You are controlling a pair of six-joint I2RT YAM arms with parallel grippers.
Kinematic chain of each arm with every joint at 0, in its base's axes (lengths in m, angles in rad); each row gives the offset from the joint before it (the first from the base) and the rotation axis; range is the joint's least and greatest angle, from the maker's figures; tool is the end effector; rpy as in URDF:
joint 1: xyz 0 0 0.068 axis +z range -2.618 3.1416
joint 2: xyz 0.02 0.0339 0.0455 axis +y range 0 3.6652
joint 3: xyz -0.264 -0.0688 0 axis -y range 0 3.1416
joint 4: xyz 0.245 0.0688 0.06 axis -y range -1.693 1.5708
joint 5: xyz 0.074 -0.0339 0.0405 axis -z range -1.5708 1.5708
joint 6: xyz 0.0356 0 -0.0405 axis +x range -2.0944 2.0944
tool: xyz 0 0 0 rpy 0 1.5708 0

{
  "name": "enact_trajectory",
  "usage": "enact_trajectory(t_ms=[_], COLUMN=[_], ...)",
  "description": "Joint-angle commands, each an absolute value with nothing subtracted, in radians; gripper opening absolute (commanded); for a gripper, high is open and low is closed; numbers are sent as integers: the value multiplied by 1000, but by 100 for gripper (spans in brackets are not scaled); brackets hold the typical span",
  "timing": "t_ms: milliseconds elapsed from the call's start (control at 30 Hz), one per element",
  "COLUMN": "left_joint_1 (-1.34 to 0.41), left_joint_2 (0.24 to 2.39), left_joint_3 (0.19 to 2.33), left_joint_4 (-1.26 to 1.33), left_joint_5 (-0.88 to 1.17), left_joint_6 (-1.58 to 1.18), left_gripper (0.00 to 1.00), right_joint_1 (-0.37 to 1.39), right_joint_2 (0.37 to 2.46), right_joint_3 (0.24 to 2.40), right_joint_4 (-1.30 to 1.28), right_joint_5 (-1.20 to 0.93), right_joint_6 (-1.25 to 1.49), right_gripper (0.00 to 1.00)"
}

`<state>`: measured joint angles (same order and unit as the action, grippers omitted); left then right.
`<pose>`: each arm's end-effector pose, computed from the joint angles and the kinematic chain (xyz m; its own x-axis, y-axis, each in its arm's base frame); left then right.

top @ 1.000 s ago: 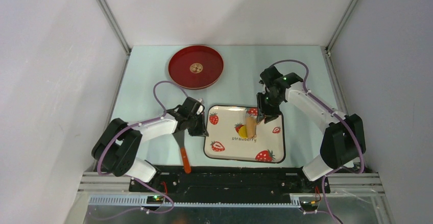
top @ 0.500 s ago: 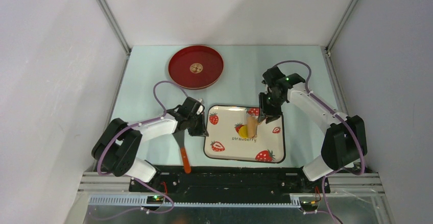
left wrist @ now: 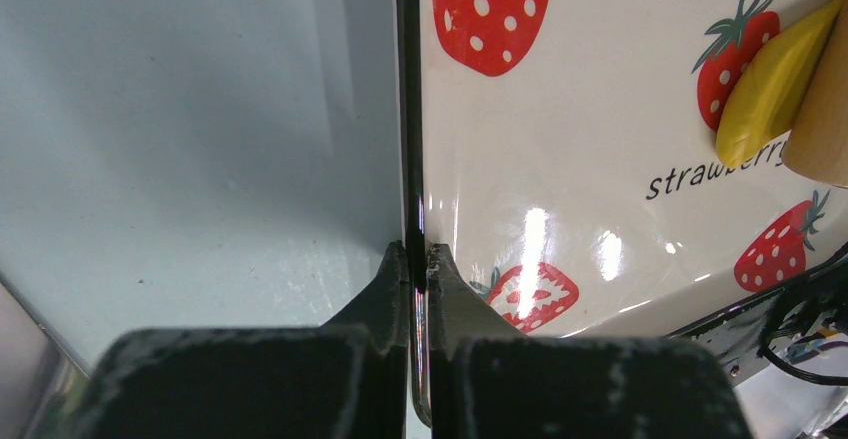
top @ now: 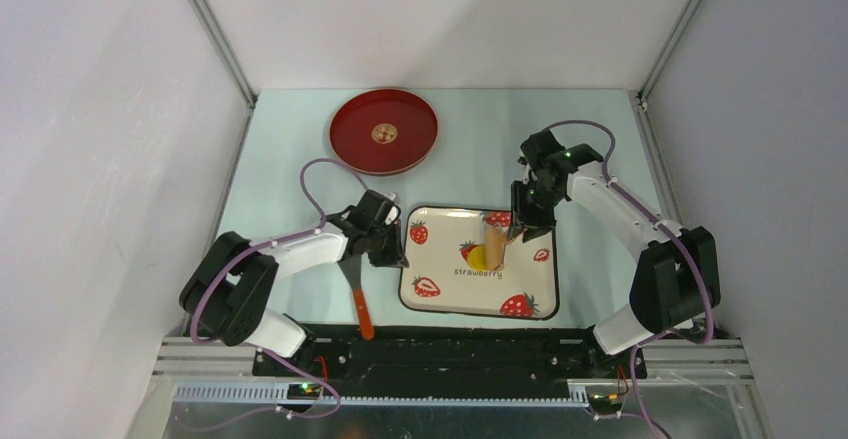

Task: Roll out the dumpling wrappers from the dough

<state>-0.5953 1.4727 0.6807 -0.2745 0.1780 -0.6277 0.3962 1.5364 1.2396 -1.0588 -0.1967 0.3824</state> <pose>0.2131 -0.1519 0.1485 -0.9525 -0.0530 -0.3000 0.0783 0.9091 -0.4092 0.2612 0.1168 0.2567 -0.9918 -0.0182 -0.1269 -0.0506 0.9651 0.2568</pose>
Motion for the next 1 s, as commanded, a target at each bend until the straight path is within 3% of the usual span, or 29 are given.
enact_trajectory(t_ms=[0,967], left_joint_1=[-599,-590], left_joint_2=[1513,1508], left_joint_3=[647,642], left_joint_4=[-391,-390], left_joint_5=[79,78], left_joint_6=[-580,-587], left_gripper=[0,0], right_joint_1=[357,324], right_joint_2=[1596,1597], right_joint_3=[1160,1137], right_joint_4=[-1186,-1207], right_joint_5=[165,204], right_joint_6=[318,359], right_gripper=[0,0])
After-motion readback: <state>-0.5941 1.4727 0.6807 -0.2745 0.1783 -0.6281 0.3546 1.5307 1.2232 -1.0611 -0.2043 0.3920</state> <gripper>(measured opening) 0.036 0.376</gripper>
